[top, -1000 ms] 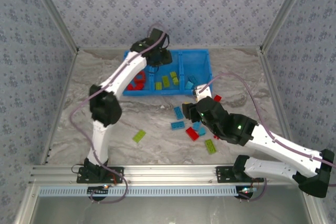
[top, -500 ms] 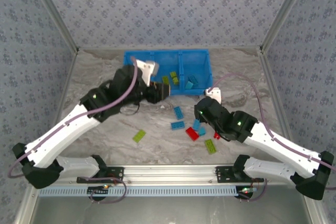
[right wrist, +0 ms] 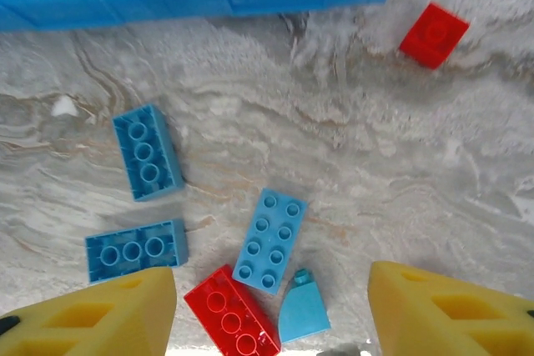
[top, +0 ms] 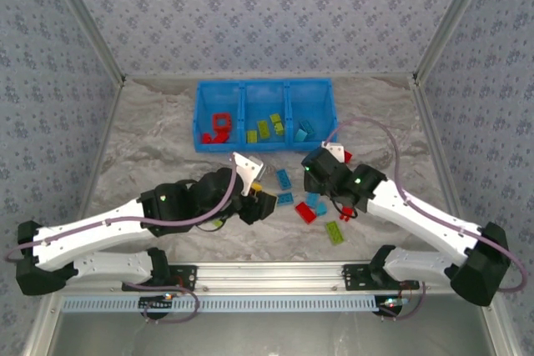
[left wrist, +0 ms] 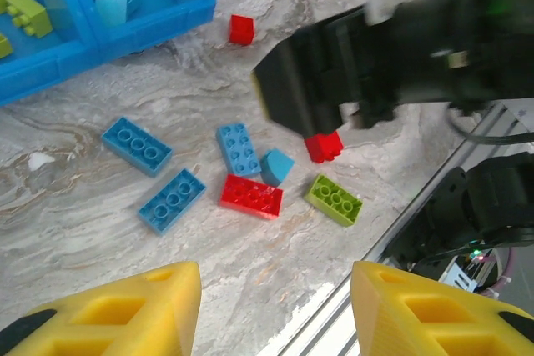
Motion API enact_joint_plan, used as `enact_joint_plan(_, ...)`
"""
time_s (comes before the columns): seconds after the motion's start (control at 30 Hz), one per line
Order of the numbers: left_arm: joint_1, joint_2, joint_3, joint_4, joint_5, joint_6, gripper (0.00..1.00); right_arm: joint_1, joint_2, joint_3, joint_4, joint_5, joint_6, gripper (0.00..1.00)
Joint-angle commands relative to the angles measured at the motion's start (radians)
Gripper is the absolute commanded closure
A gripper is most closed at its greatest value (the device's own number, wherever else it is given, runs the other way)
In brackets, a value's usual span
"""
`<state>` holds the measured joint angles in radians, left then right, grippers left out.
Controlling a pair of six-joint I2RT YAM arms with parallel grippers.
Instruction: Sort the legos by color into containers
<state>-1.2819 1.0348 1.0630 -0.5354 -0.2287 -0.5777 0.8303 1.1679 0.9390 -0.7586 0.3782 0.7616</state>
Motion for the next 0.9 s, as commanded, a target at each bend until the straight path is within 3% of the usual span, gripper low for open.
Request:
enact_joint_plan(0.0, -0.027, -0.01, -0.009, 0.064, -0.069, -0.018, 0.5, -0.031, 0.067, -0.017, 0.024, -0.071, 0.072, 0.32)
enact_joint_plan(0.37, -0.068, 0.001, -0.009, 0.104, -0.066, -0.004, 0.5, -0.126, 0.319, -0.048, 0.167, -0.157, 0.149, 0.34)
enact_joint_plan(0.63, -0.074, 0.001, -0.003, 0.102, -0.064, 0.006, 0.5, -0.143, 0.421, -0.069, 0.275, -0.211, 0.146, 0.35)
enact_joint_plan(0.87, -0.074, -0.008, -0.007, 0.1, -0.068, 0.003, 0.5, -0.145, 0.455, -0.098, 0.299, -0.204, 0.17, 0.49)
